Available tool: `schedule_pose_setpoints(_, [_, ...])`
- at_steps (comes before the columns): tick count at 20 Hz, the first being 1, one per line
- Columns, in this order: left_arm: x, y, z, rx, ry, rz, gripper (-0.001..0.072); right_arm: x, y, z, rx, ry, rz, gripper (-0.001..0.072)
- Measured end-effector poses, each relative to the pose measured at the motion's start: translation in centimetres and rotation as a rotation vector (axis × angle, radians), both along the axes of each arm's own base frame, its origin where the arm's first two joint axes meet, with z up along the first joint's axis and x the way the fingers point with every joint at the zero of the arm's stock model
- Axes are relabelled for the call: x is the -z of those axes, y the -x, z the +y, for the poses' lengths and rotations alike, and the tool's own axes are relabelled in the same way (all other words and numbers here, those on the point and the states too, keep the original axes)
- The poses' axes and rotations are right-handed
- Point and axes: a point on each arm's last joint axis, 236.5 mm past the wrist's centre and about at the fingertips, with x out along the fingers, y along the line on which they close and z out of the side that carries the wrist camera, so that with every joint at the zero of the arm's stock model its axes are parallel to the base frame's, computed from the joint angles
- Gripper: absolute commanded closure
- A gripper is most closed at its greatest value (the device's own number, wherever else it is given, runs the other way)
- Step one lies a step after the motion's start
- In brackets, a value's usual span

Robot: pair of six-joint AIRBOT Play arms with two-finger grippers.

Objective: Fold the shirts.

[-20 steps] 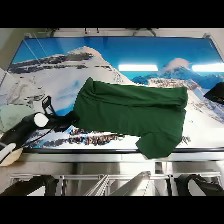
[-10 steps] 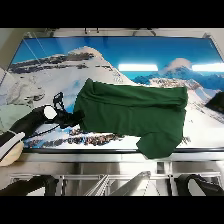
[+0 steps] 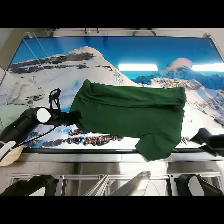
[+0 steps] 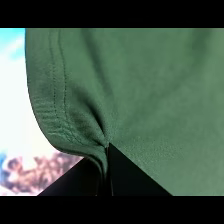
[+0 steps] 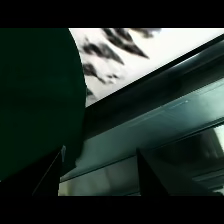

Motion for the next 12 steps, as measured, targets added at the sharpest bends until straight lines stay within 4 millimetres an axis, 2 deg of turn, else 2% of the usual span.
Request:
schedule_pose_setpoints(4, [-0.1,0.3,0.3,0.019,-0.019,0.001,0.0691,3.1,1.0,2.3,0.053,-0.088,0.013,0.0199])
schedule_pose_setpoints(7, [-0.1,0.3,0.4,0.023,-0.024,0.001,0.0691,4.2,1.1,3.5,0.06,-0.126,0.016,0.02])
schedule_pose_setpoints(12, [0.0,0.6,0.5,0.029,-0.03,0.01,0.0691,5.8,0.9,6.5,-0.027,-0.151,0.059,0.02])
